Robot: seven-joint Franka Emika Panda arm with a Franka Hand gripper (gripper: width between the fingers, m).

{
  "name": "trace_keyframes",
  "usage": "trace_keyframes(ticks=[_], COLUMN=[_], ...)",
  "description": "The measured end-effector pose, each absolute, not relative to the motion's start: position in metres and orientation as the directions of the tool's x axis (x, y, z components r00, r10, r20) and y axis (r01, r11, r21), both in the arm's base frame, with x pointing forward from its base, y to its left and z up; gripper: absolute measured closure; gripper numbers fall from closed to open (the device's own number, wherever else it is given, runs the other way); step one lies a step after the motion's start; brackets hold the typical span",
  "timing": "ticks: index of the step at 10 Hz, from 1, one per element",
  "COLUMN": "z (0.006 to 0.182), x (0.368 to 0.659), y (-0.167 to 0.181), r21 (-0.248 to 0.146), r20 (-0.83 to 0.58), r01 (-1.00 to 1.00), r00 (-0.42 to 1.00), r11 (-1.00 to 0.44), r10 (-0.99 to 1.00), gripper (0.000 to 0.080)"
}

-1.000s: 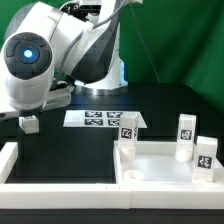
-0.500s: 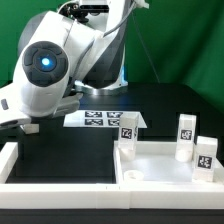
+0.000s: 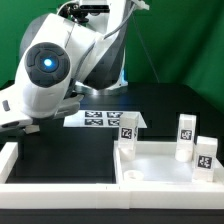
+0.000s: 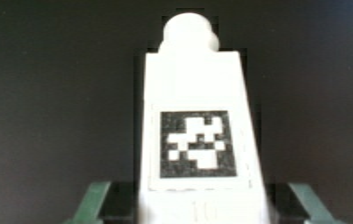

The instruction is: Assemble square table

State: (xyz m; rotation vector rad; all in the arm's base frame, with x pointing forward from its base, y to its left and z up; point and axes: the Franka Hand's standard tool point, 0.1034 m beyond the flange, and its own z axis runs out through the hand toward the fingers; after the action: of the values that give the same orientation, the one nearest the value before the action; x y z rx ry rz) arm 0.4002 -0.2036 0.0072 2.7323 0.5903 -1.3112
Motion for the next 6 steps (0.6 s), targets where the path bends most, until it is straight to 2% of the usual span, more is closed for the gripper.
trace_keyframes(ticks=[6], z=[0.0104], x=[0.4019], y=[-0.2007], r21=[-0.115], r20=[-0.768], r01=[0.353], r00=[0.561], r11=[-0.929], r10=[0.309], gripper=[0.0511])
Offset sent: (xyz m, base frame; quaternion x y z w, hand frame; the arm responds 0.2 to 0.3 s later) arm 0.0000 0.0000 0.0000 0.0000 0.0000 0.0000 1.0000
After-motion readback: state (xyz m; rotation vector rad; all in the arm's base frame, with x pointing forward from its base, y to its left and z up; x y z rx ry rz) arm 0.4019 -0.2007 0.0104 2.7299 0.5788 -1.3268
